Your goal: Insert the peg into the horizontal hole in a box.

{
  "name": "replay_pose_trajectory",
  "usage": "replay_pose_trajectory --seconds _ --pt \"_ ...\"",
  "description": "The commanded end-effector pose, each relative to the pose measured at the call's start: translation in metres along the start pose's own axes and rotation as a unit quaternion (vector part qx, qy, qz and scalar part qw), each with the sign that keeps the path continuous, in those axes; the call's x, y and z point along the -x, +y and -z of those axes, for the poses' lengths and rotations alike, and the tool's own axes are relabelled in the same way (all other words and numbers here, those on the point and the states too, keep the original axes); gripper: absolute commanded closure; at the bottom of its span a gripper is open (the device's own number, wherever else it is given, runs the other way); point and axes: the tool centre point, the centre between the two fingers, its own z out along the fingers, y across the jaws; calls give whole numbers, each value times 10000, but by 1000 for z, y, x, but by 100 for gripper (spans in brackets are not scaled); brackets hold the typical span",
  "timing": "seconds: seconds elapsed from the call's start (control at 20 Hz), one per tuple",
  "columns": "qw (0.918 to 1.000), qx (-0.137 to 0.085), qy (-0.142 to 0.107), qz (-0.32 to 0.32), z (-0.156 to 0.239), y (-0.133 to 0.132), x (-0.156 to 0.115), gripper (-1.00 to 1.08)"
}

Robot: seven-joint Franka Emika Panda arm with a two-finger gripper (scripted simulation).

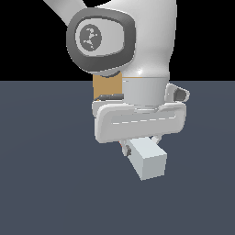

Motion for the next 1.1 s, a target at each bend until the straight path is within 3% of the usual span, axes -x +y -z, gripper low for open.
replay_pose_trajectory --seconds 0.0,0.45,1.05 --pt "9999 36 -11 -117 18 0 2 108" --pt "9984 38 -9 -566 71 -8 6 108" --pt "9979 46 -20 -641 83 -7 6 108"
